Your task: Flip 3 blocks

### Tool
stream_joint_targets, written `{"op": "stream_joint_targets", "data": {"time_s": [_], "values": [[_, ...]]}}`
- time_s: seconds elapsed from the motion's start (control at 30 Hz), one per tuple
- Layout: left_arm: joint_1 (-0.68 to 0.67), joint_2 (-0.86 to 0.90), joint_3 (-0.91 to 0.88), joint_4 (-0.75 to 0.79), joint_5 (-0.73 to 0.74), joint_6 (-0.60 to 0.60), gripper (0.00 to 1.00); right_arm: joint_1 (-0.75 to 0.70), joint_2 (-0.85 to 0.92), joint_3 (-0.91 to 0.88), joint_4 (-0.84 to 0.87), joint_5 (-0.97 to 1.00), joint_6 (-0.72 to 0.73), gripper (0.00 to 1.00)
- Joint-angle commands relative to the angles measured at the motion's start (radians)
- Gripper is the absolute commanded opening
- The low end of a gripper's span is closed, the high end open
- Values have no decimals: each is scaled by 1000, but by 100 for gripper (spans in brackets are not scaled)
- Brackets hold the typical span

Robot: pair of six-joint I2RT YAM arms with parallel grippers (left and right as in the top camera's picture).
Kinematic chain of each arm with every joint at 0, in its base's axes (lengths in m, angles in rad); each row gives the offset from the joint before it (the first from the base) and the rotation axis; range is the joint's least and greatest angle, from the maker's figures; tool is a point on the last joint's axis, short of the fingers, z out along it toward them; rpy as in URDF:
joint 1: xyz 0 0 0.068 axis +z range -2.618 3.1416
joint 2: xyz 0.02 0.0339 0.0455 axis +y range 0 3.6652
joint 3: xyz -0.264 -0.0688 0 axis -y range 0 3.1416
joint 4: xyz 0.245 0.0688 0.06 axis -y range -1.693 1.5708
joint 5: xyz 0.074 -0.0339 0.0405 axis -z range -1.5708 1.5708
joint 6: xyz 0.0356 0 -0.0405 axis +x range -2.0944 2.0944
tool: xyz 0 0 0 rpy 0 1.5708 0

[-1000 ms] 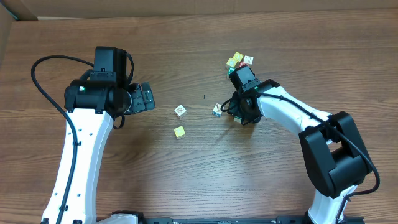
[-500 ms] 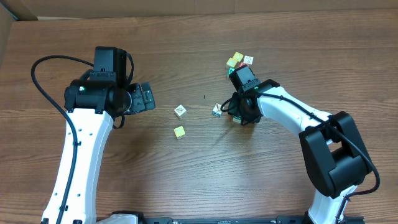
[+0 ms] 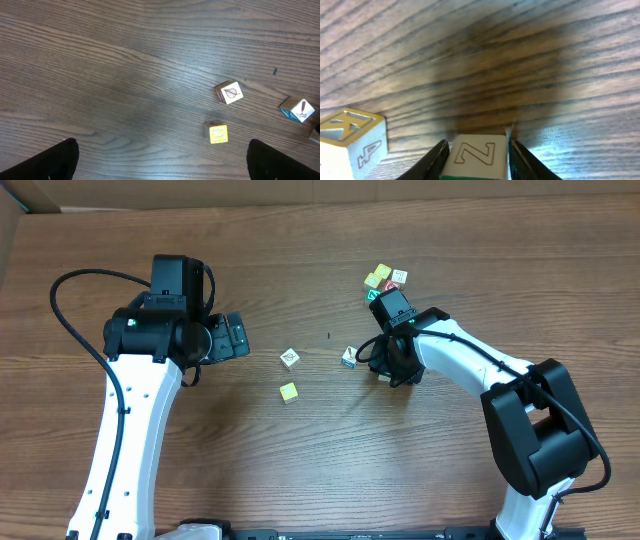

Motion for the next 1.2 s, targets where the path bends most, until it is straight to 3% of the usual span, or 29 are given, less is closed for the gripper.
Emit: {"op": "stream_joint_targets", "data": {"time_s": [0.0,0.87,1.17], "values": [[0,2,7,3,-12,-14,100,0,0,0,-1,-28,-34,40],[0,2,7,3,-12,-14,100,236,0,0,-204,-71,-50,41],[0,2,7,3,-12,-14,100,246,0,0,-249,-75,-51,41]]}}
